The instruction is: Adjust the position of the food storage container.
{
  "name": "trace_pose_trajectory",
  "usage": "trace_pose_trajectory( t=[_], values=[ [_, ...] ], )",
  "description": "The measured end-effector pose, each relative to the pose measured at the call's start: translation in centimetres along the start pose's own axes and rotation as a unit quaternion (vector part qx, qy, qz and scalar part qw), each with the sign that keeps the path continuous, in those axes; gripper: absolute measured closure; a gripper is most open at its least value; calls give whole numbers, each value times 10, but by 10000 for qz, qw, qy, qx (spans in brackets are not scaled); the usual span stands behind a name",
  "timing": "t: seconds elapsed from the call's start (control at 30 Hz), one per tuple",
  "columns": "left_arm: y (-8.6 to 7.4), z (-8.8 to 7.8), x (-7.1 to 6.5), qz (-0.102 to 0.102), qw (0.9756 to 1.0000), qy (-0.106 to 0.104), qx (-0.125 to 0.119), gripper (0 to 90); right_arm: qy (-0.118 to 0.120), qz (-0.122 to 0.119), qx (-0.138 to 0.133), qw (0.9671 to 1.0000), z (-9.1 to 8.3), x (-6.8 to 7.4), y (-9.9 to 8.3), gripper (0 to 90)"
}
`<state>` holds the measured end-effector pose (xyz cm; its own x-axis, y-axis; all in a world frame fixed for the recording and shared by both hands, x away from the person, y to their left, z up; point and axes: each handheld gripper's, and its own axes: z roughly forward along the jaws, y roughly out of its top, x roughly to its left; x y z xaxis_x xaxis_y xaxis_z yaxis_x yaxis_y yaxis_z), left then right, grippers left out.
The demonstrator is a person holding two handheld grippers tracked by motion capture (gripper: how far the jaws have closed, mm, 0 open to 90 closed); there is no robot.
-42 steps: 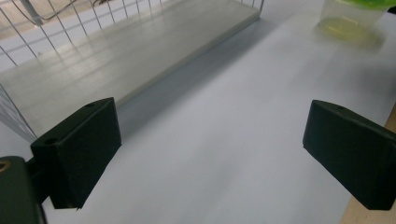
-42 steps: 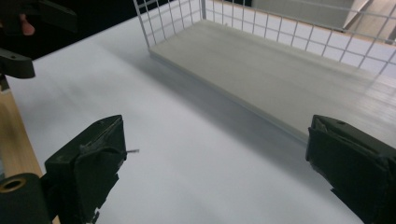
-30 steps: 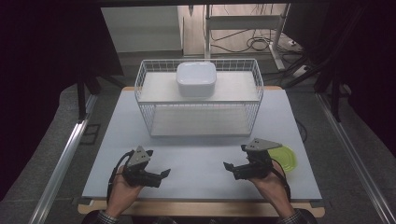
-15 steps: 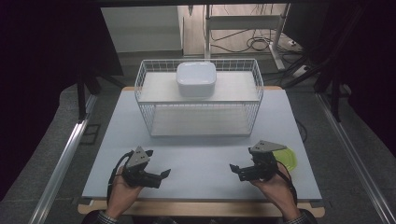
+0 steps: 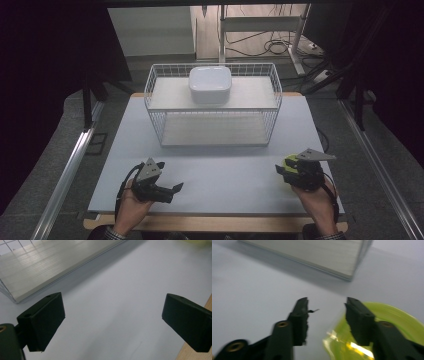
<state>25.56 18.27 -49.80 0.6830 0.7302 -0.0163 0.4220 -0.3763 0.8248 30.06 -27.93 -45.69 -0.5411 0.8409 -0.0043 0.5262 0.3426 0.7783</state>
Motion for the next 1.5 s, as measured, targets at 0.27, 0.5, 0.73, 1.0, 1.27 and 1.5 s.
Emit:
trace_pose_trajectory(
  t=[0.27,0.5,0.73,1.0,1.27,1.5],
  values=[
    [-1,3,-1,26,10000,-35,69,43,-650,431,15,9970,-24,-41,-12,899],
    [-1,4,-1,30,9999,-47,85,44,-1000,728,-20,9923,-32,-64,-22,899],
    [-2,6,-1,38,9999,-55,114,44,-1170,890,147,9890,-27,-79,-31,899],
    [-2,7,-2,59,9999,-77,133,44,-1081,971,374,9887,-18,-82,-36,899],
    [-2,9,-4,98,9998,-103,171,44,-915,983,435,9900,-13,-77,-35,898],
    [-1,9,-4,102,9997,-132,160,43,-666,929,467,9924,-6,-67,-31,898]
  ],
)
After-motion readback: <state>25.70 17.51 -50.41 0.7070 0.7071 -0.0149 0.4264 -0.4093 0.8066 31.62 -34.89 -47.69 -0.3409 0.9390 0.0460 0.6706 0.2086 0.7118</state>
